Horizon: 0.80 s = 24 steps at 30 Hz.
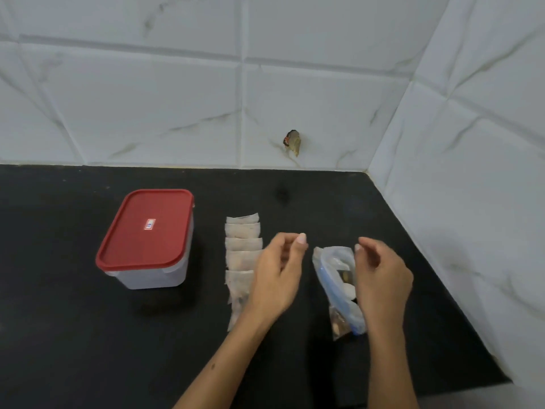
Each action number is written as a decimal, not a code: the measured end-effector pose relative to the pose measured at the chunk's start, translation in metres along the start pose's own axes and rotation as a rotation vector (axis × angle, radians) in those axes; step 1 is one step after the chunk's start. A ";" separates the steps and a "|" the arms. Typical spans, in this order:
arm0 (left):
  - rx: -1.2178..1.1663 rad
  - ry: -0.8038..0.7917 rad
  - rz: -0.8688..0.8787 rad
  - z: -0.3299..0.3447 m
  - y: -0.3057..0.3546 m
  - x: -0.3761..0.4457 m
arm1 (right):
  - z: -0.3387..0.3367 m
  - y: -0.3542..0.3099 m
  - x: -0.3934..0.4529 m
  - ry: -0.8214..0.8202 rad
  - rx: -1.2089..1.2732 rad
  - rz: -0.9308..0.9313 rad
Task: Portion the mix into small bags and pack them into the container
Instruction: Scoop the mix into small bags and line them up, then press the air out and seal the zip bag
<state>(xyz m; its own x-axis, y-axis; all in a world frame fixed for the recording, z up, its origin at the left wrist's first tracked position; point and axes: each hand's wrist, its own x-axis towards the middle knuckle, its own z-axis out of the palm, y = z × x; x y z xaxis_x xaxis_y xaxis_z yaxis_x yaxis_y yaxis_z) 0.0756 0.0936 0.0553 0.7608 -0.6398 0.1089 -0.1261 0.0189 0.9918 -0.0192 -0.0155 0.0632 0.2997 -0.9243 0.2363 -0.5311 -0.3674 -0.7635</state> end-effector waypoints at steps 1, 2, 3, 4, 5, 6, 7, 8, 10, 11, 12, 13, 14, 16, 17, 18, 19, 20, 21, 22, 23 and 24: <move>-0.087 -0.049 -0.034 0.014 0.000 -0.001 | -0.004 0.014 0.004 -0.004 -0.090 0.018; -0.150 -0.095 -0.073 0.029 0.001 0.000 | -0.009 0.028 0.008 -0.026 -0.179 0.029; -0.186 -0.137 -0.117 0.041 0.001 0.000 | -0.011 0.041 0.010 -0.068 -0.252 0.038; -0.198 -0.174 -0.163 0.054 0.003 0.000 | -0.012 0.052 0.012 -0.116 -0.308 0.044; -0.207 -0.208 -0.215 0.064 0.004 0.000 | -0.012 0.061 0.013 -0.170 -0.357 0.054; -0.210 -0.243 -0.277 0.072 0.004 -0.001 | -0.010 0.067 0.012 -0.223 -0.403 0.064; -0.216 -0.280 -0.334 0.080 0.007 -0.003 | -0.009 0.073 0.011 -0.268 -0.444 0.073; -0.223 -0.309 -0.382 0.086 0.008 -0.004 | -0.008 0.076 0.010 -0.304 -0.473 0.080; -0.223 -0.333 -0.440 0.096 0.010 -0.007 | -0.006 0.082 0.007 -0.335 -0.486 0.086; -0.218 -0.329 -0.463 0.100 0.007 -0.007 | -0.006 0.083 0.006 -0.335 -0.486 0.081; -0.215 -0.315 -0.487 0.105 0.004 -0.008 | -0.006 0.084 0.006 -0.334 -0.491 0.076; -0.219 -0.292 -0.505 0.107 0.003 -0.008 | -0.006 0.084 0.006 -0.335 -0.502 0.068; -0.231 -0.260 -0.518 0.109 0.002 -0.007 | -0.007 0.084 0.005 -0.338 -0.512 0.062; -0.236 -0.216 -0.543 0.110 0.000 -0.003 | -0.008 0.084 0.006 -0.346 -0.515 0.052; -0.234 -0.196 -0.548 0.109 0.000 -0.002 | -0.009 0.084 0.006 -0.349 -0.510 0.054; -0.232 -0.174 -0.542 0.108 0.000 -0.001 | -0.010 0.085 0.006 -0.351 -0.503 0.061; -0.231 -0.150 -0.535 0.106 -0.001 0.000 | -0.010 0.086 0.006 -0.357 -0.491 0.073; -0.224 -0.133 -0.525 0.104 -0.003 0.000 | -0.011 0.087 0.007 -0.367 -0.475 0.086; -0.209 -0.129 -0.506 0.103 -0.006 0.001 | -0.011 0.088 0.007 -0.376 -0.456 0.097; -0.197 -0.128 -0.491 0.102 -0.009 0.002 | -0.012 0.088 0.007 -0.386 -0.434 0.105; -0.195 -0.124 -0.480 0.101 -0.011 0.002 | -0.013 0.089 0.008 -0.392 -0.402 0.114; -0.200 -0.114 -0.469 0.100 -0.013 0.002 | -0.015 0.090 0.009 -0.393 -0.360 0.126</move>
<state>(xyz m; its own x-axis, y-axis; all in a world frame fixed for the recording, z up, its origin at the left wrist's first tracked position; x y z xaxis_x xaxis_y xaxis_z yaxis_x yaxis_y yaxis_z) 0.0149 0.0152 0.0365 0.6309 -0.6938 -0.3472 0.3441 -0.1509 0.9267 -0.0759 -0.0586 0.0053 0.4529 -0.8807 -0.1384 -0.7990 -0.3321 -0.5014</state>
